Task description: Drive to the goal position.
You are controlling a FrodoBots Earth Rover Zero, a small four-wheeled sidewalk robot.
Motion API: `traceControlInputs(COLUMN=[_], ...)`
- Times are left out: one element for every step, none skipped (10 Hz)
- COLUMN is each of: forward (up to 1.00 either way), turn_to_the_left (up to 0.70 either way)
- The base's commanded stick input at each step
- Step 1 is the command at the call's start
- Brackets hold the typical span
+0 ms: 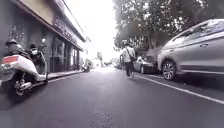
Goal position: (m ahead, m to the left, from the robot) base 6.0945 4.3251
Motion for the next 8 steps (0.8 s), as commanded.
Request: traceControlInputs(forward=[0.43, 0.41, 0.39, 0.39, 0.41, 0.41, 0.40, 0.40], turn_to_the_left=[0.00, 0.00, 0.00, 0.00, 0.00, 0.00, 0.00, 0.00])
